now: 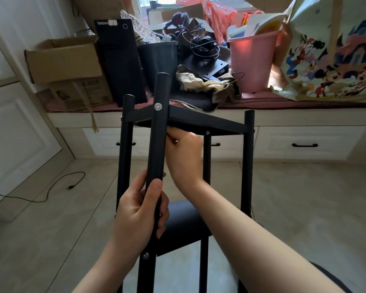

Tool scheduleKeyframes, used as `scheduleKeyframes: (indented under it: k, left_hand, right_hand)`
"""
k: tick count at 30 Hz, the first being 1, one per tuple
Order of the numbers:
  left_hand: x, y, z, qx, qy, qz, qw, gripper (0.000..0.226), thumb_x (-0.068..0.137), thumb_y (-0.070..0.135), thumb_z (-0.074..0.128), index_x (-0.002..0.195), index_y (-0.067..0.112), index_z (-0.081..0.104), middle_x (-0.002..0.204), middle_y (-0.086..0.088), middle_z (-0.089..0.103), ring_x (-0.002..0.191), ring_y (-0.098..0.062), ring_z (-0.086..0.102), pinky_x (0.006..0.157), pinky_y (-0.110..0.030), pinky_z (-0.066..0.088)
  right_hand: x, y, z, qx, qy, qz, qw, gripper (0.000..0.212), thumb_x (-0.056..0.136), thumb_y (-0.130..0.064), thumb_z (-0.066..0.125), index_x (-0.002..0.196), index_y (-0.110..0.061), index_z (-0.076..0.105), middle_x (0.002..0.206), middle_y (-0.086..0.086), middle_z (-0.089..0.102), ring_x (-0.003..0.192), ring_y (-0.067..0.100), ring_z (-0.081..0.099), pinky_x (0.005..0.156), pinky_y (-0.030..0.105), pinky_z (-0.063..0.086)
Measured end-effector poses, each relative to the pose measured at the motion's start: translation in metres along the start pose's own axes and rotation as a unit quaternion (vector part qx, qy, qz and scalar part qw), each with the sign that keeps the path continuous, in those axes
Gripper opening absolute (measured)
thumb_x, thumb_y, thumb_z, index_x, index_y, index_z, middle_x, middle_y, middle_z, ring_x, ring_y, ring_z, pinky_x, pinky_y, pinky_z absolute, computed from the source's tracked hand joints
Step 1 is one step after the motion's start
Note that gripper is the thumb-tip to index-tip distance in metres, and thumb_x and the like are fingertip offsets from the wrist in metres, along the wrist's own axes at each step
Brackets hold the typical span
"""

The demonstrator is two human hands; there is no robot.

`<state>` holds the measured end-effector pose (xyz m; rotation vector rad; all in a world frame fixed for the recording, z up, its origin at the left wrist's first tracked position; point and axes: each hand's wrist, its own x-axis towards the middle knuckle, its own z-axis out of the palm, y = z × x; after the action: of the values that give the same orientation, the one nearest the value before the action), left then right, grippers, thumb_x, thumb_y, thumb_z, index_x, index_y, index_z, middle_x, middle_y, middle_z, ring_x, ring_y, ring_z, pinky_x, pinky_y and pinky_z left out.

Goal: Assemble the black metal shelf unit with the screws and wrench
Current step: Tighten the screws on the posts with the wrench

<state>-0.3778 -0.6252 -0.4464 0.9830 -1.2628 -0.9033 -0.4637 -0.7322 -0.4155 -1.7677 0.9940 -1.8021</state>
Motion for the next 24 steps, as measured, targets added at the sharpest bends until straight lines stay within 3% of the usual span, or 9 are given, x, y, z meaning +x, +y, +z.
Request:
scheduleKeyframes:
  k: [4, 8, 12, 16, 20, 24]
  left_hand:
    - [0.0, -0.001, -0.002, 0.002, 0.002, -0.004, 1.0, 0.019, 0.091, 0.045, 0.053, 0.098, 0.031, 0.064, 0.055, -0.004, 0.045, 0.039, -0.019, 0.04, 0.035, -0.021, 0.036]
    - [0.0, -0.002, -0.003, 0.001, 0.005, -0.007, 1.0, 0.024, 0.092, 0.052, 0.056, 0.098, 0.03, 0.064, 0.055, -0.004, 0.045, 0.039, -0.019, 0.04, 0.035, -0.022, 0.036]
    - [0.003, -0.003, -0.004, -0.01, 0.007, -0.01, 1.0, 0.023, 0.093, 0.052, 0.059, 0.1, 0.031, 0.065, 0.056, -0.002, 0.046, 0.04, -0.019, 0.04, 0.035, -0.023, 0.036]
    - [0.005, -0.005, -0.006, -0.01, 0.013, -0.017, 1.0, 0.027, 0.081, 0.053, 0.064, 0.099, 0.033, 0.064, 0.054, -0.005, 0.045, 0.04, -0.021, 0.039, 0.036, -0.023, 0.036]
    - [0.007, -0.007, -0.007, -0.006, 0.017, -0.024, 1.0, 0.027, 0.078, 0.05, 0.068, 0.099, 0.033, 0.064, 0.053, -0.003, 0.047, 0.038, -0.021, 0.041, 0.035, -0.025, 0.036]
    - [0.007, -0.009, -0.009, -0.008, 0.006, -0.022, 1.0, 0.026, 0.081, 0.048, 0.068, 0.101, 0.033, 0.063, 0.054, -0.005, 0.047, 0.039, -0.022, 0.041, 0.036, -0.025, 0.037]
  right_hand:
    - [0.001, 0.003, 0.008, 0.007, 0.01, 0.01, 1.0, 0.02, 0.091, -0.005, 0.06, 0.074, -0.005, 0.07, 0.063, 0.0, 0.064, 0.059, 0.006, 0.055, 0.055, 0.013, 0.039]
    - [0.002, 0.006, 0.008, 0.012, 0.009, 0.009, 1.0, 0.02, 0.093, -0.009, 0.061, 0.077, -0.002, 0.072, 0.064, 0.006, 0.067, 0.06, 0.016, 0.058, 0.059, 0.029, 0.048]
    - [0.003, 0.006, -0.001, -0.003, -0.019, 0.009, 1.0, 0.023, 0.095, -0.014, 0.06, 0.078, -0.005, 0.073, 0.063, 0.002, 0.067, 0.059, 0.008, 0.057, 0.057, 0.017, 0.043]
    - [0.002, 0.009, -0.016, -0.034, -0.07, 0.038, 0.996, 0.023, 0.097, -0.017, 0.059, 0.081, -0.006, 0.072, 0.066, 0.001, 0.067, 0.063, 0.01, 0.062, 0.062, 0.024, 0.048]
    - [0.001, 0.009, -0.039, -0.034, -0.116, 0.078, 0.99, 0.017, 0.096, -0.013, 0.059, 0.086, -0.011, 0.072, 0.07, -0.002, 0.065, 0.064, 0.001, 0.058, 0.06, 0.011, 0.041]
    - [0.004, 0.014, -0.07, -0.062, -0.14, 0.131, 0.98, 0.019, 0.095, -0.015, 0.058, 0.085, -0.012, 0.074, 0.077, -0.002, 0.068, 0.068, 0.003, 0.058, 0.063, 0.021, 0.044]
